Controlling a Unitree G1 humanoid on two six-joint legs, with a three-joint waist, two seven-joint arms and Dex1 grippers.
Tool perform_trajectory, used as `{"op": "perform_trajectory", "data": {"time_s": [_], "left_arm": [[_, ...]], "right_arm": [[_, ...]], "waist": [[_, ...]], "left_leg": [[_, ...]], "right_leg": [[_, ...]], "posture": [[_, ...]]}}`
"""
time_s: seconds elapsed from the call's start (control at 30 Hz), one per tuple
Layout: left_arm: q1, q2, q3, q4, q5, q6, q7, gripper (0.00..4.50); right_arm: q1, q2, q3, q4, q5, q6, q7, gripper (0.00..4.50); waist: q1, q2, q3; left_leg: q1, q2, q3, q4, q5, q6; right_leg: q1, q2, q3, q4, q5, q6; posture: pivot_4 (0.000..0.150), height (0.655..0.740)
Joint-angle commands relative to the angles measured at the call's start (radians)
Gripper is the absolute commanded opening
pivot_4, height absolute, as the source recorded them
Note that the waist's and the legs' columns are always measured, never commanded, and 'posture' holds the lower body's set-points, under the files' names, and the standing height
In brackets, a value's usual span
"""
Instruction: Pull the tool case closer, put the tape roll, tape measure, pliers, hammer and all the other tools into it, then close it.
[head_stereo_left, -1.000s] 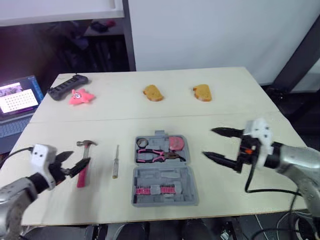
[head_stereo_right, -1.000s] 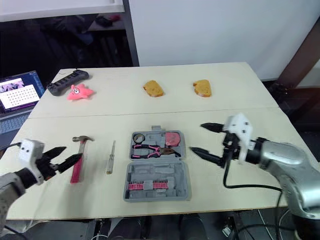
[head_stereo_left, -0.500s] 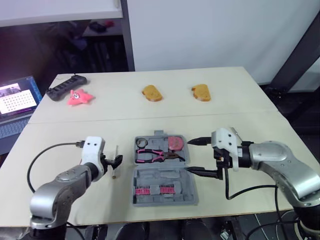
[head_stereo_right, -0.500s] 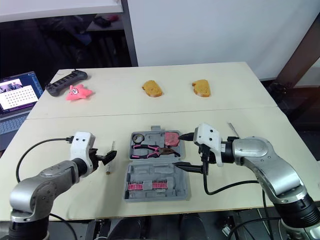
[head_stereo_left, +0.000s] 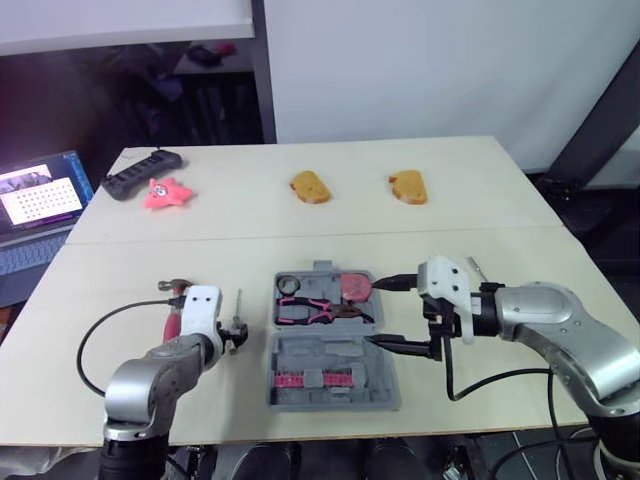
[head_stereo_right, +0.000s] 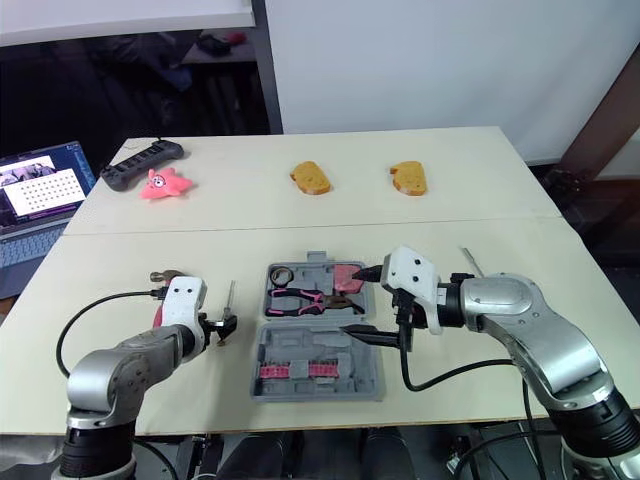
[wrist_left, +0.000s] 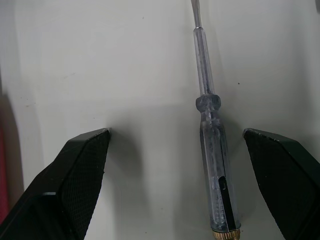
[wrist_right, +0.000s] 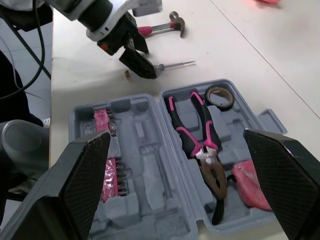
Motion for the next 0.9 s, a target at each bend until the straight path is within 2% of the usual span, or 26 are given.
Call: {"op": "perform_trajectory", "data": {"time_s": [0.03, 0.17, 0.27, 0.47, 0.5, 0.53, 0.67, 0.9], "left_arm": [[-0.004, -0.016, -0.016, 0.044, 0.011, 0.029, -0.014, 4.46], [-0.013, -0.032, -0.014, 0.046, 0.024, 0.041, -0.017, 4.46], [-0.009, -0.034, -0.022, 0.047, 0.038, 0.037, -0.024, 3.65], [-0.011, -0.042, -0.036, 0.053, 0.046, 0.026, -0.045, 0.63], [-0.011, -0.043, -0.035, 0.062, 0.05, 0.014, -0.05, 0.21], [-0.011, -0.043, -0.034, 0.07, 0.053, 0.003, -0.056, 0.01], [-0.023, -0.03, -0.03, 0.098, 0.064, -0.031, -0.075, 0.02], [-0.052, 0.054, -0.052, 0.106, 0.086, -0.096, -0.132, 0.02]], "right_arm": [[-0.01, 0.001, -0.027, -0.035, 0.02, 0.003, -0.01, 4.5], [-0.006, 0.001, -0.028, -0.042, 0.026, 0.011, -0.013, 4.5], [-0.008, -0.003, -0.03, -0.041, 0.031, 0.013, -0.013, 4.5], [-0.02, -0.012, -0.033, -0.031, 0.034, 0.014, -0.007, 4.5], [-0.02, -0.012, -0.033, -0.032, 0.034, 0.015, -0.008, 4.5], [-0.019, -0.011, -0.034, -0.033, 0.035, 0.017, -0.01, 4.5], [-0.013, -0.009, -0.038, -0.038, 0.037, 0.025, -0.02, 4.5], [0.002, -0.005, -0.039, -0.052, 0.035, 0.034, -0.042, 4.5]], "waist": [[0.004, 0.0, 0.0], [0.004, 0.0, 0.0], [0.003, 0.001, 0.0], [0.004, 0.001, 0.0], [0.004, 0.001, 0.0], [0.004, 0.001, 0.0], [0.006, 0.001, -0.001], [0.004, 0.001, -0.001]], "left_leg": [[0.0, 0.0, 0.0, 0.0, 0.0, 0.0], [0.0, 0.0, 0.0, 0.0, 0.0, 0.0], [0.0, 0.0, 0.0, 0.0, 0.0, 0.0], [0.0, 0.0, 0.0, 0.001, 0.0, 0.0], [0.0, 0.0, 0.0, 0.001, 0.0, 0.0], [0.0, 0.0, 0.0, 0.001, 0.0, 0.0], [0.0, 0.0, 0.0, 0.001, 0.0, 0.0], [0.0, 0.0, 0.0, 0.001, 0.0, 0.0]], "right_leg": [[0.0, 0.0, 0.0, 0.0, 0.0, 0.0], [0.0, 0.0, 0.0, 0.0, 0.0, 0.0], [0.0, 0.0, 0.0, 0.0, 0.0, 0.0], [0.001, 0.0, 0.0, 0.0, 0.0, 0.0], [0.001, 0.0, 0.0, 0.0, 0.0, 0.0], [0.001, 0.0, 0.0, 0.0, 0.0, 0.0], [0.001, -0.001, 0.0, 0.0, 0.0, 0.0], [0.001, 0.0, 0.0, 0.0, 0.0, 0.0]], "posture": [[0.15, 0.7219], [0.15, 0.7219], [0.15, 0.7219], [0.15, 0.7219], [0.15, 0.7219], [0.15, 0.7219], [0.15, 0.7219], [0.15, 0.7219]]}}
